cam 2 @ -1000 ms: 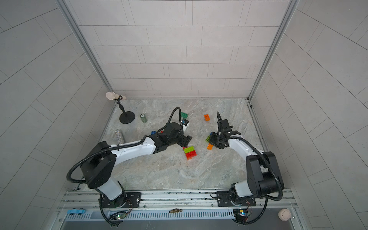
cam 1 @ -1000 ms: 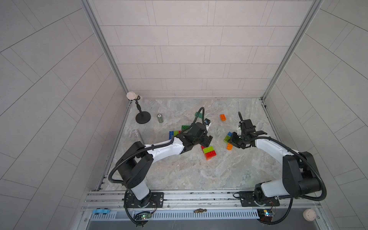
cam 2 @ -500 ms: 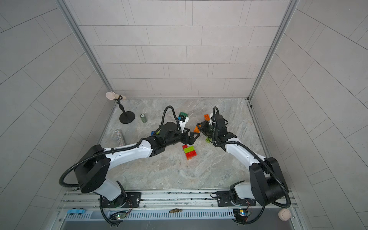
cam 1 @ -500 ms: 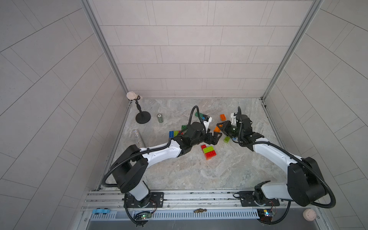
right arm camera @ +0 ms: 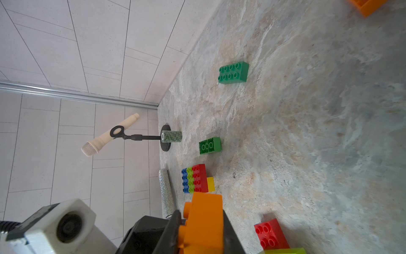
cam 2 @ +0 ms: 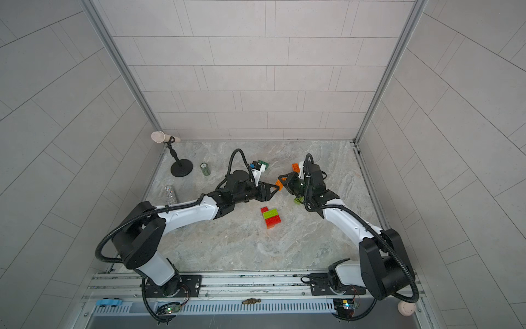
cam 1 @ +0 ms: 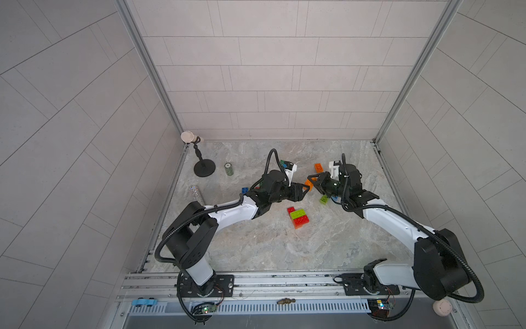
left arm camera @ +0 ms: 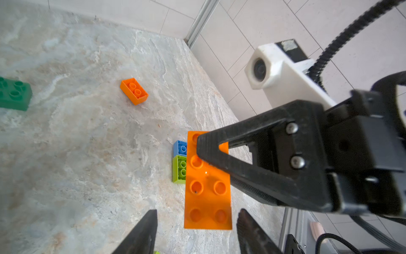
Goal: Assemble a rectangle with lego
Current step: Place the lego brick at the center of the board.
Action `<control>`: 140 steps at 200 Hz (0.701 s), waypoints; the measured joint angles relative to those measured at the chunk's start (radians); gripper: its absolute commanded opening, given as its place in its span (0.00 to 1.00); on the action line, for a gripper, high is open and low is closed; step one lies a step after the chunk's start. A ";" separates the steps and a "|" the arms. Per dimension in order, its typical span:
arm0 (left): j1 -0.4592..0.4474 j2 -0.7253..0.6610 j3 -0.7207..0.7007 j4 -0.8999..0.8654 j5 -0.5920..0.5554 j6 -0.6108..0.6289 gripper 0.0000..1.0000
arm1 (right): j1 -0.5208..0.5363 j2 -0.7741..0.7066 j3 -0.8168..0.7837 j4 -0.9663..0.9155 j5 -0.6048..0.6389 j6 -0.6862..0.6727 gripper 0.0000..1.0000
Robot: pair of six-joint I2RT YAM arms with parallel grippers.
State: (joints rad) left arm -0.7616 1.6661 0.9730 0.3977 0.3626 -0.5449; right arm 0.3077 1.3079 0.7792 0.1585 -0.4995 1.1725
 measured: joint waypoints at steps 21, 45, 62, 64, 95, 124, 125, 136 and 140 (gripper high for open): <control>0.000 0.016 0.001 0.000 0.019 0.002 0.59 | 0.003 -0.001 0.000 -0.002 -0.006 0.003 0.17; -0.001 0.019 0.003 -0.002 0.027 0.003 0.55 | 0.018 -0.001 0.000 -0.001 -0.016 0.007 0.17; -0.001 0.019 0.007 -0.002 0.034 0.004 0.48 | 0.030 0.000 0.000 -0.001 -0.022 0.007 0.17; -0.001 0.020 0.008 -0.003 0.034 0.003 0.47 | 0.031 0.001 0.000 -0.001 -0.023 0.007 0.17; -0.001 0.021 0.022 -0.003 0.034 0.008 0.36 | 0.038 0.005 0.000 0.001 -0.034 0.007 0.20; 0.002 0.024 0.022 -0.003 0.033 0.005 0.26 | 0.038 0.007 0.000 0.002 -0.032 0.006 0.28; 0.002 0.024 0.022 -0.003 0.033 0.006 0.26 | 0.038 0.007 0.000 0.002 -0.032 0.006 0.29; 0.003 0.024 0.022 -0.003 0.035 0.012 0.25 | 0.032 0.007 0.000 -0.001 -0.035 0.005 0.36; 0.004 0.024 0.022 -0.003 0.037 0.015 0.25 | 0.029 0.007 0.000 -0.003 -0.039 0.000 0.38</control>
State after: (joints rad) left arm -0.7574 1.6901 0.9951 0.3946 0.3992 -0.5301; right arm 0.3370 1.3148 0.7795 0.1555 -0.5388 1.1721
